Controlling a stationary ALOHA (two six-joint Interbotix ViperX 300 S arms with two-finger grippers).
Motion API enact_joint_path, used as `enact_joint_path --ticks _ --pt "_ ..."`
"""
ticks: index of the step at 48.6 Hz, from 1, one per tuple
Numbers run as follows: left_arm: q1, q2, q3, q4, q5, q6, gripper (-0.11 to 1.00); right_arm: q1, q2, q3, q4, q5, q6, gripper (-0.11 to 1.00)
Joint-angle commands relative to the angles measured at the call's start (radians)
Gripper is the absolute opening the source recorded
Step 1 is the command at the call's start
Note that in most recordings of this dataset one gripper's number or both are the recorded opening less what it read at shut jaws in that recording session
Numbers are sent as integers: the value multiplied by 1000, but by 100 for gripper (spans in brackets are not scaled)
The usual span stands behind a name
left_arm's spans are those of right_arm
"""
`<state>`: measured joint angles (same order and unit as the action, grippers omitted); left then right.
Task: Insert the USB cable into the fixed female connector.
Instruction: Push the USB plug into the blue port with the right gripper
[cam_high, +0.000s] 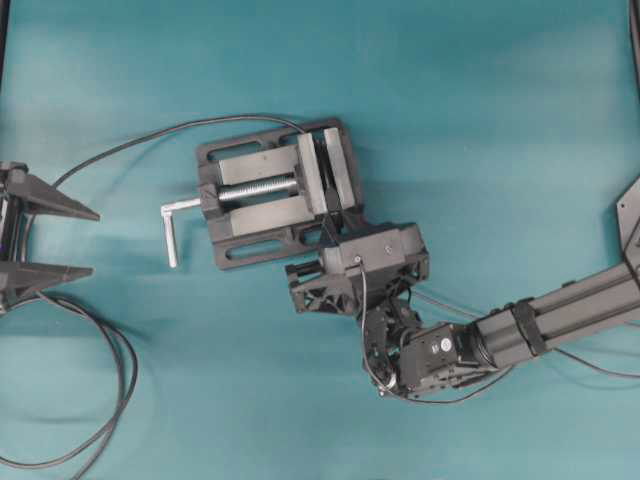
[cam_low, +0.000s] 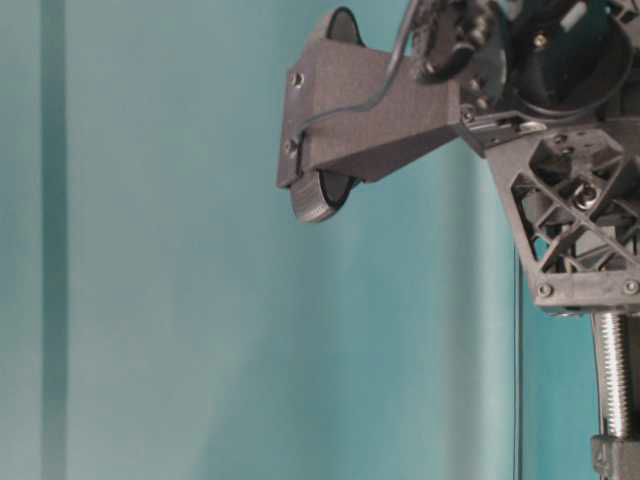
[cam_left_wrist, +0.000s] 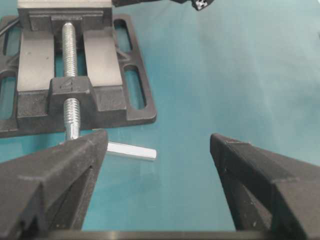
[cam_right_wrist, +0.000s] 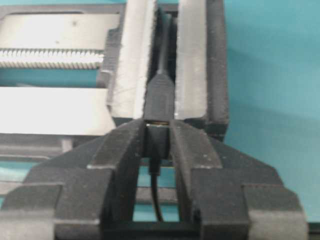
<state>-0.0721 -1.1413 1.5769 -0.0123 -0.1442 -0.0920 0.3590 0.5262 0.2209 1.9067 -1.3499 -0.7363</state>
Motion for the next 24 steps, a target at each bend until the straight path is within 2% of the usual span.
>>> enact_joint_path --ticks 1,24 --pt "3 12 -12 0 -9 -2 98 -130 -20 -31 -61 -5 -3 22" --pt "2 12 -12 2 -9 -2 98 -143 -35 -25 -61 77 -17 22"
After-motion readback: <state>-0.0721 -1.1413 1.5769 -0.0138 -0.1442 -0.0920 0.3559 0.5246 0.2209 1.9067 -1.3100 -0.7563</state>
